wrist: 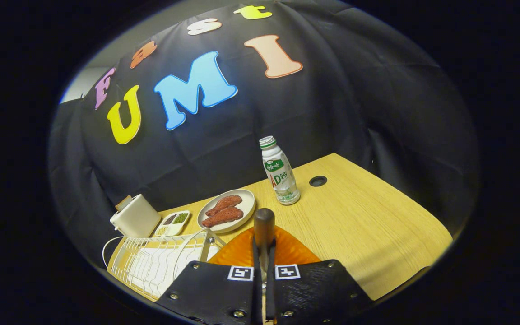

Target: Take the plate from the dish rack, then take the spoon from the basket and place it into the plate.

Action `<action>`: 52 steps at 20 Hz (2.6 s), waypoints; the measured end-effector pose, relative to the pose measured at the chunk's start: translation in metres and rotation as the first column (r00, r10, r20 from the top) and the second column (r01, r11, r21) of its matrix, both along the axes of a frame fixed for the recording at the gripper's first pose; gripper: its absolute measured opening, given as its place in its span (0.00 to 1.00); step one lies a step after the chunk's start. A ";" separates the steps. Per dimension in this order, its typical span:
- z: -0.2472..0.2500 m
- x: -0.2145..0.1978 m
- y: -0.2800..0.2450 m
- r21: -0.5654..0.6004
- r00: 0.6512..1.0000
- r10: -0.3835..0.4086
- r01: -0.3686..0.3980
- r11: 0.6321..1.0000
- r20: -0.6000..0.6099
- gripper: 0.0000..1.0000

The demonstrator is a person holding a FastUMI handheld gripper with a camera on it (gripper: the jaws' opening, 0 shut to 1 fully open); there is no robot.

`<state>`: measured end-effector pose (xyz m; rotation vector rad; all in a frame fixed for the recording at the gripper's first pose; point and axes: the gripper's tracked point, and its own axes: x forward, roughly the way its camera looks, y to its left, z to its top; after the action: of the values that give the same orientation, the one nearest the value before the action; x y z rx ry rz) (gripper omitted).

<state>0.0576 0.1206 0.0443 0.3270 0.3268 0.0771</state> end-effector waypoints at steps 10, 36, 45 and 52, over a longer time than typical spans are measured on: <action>0.114 -0.022 0.030 -0.062 0.971 0.125 -0.114 0.992 0.202 0.03; -0.027 -0.236 0.256 -0.305 0.723 0.689 -0.670 0.677 -0.056 0.03; -0.019 -0.251 0.258 -0.317 0.717 0.697 -0.664 0.677 -0.014 0.11; 0.042 -0.236 0.245 -0.340 0.724 0.683 -0.621 0.707 0.100 0.28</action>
<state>-0.1789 0.3653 0.0858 -0.1068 0.2159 0.7714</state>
